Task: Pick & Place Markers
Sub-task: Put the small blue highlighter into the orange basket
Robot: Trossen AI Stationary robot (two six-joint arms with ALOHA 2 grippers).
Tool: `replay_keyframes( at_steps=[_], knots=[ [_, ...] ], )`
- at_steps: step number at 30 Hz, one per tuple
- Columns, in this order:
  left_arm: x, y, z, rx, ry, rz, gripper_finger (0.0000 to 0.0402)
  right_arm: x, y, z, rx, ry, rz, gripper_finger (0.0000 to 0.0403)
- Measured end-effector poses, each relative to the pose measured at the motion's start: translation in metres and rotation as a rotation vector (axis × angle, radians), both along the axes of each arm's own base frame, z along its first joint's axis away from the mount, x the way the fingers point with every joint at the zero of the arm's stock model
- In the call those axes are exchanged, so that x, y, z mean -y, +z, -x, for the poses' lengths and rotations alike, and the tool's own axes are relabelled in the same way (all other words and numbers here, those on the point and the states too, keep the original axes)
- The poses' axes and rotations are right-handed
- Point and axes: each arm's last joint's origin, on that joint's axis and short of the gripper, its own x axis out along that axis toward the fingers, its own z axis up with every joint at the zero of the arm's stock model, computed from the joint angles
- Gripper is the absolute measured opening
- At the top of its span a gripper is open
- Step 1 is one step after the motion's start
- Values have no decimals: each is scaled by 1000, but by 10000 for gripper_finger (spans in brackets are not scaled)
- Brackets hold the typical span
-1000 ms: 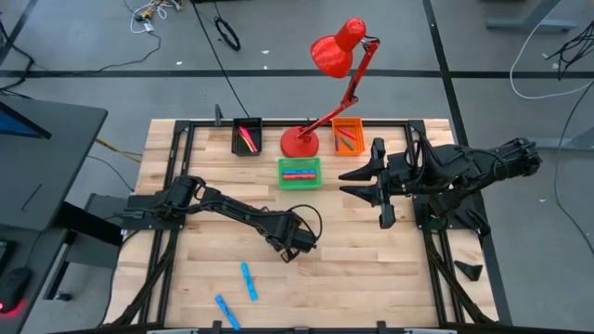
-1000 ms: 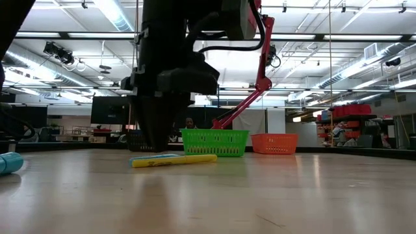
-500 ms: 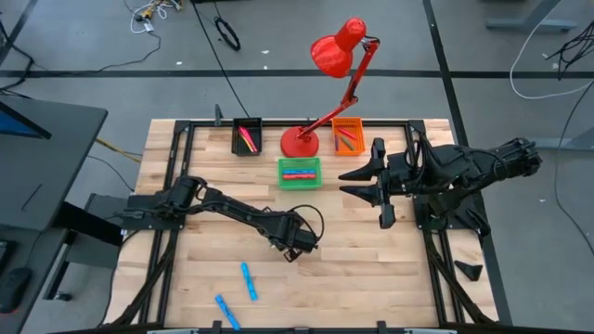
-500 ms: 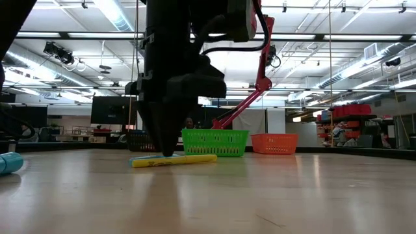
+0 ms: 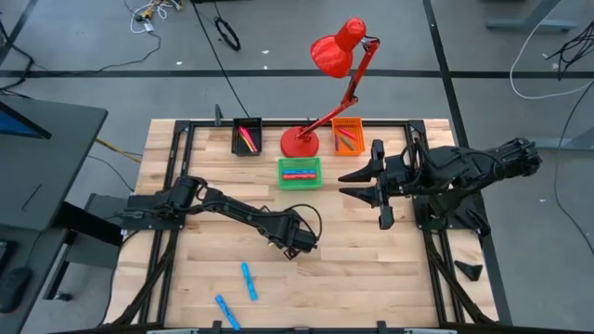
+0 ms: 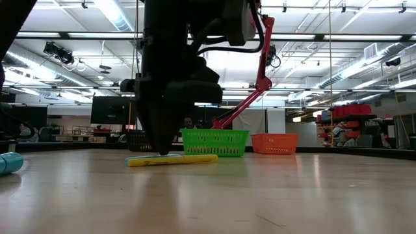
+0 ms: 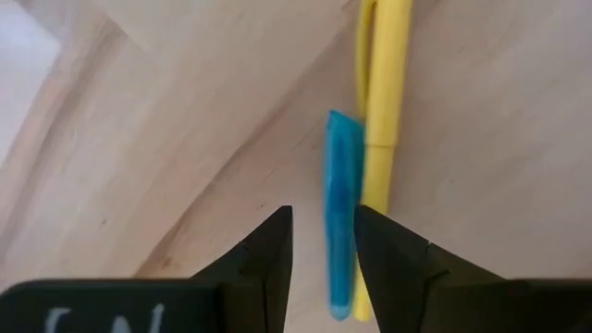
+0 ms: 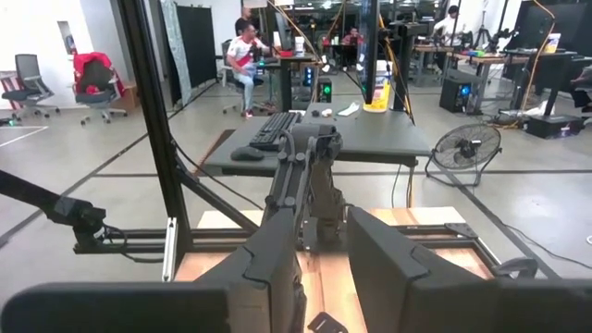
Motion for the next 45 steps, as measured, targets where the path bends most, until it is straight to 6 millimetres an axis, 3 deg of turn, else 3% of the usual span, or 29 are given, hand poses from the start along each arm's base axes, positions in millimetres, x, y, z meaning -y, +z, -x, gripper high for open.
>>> replay_keyframes(
  at_steps=[23,32,45],
  knots=[
    [2,-2,3,-22,-6,-25,124,1,0,-1,-1,-7,1,105],
    [10,13,-2,21,-31,-63,124,1,-2,-2,-13,-8,5,105],
    [13,3,0,-12,-43,-82,124,1,-2,-2,-13,-9,3,105]
  ],
)
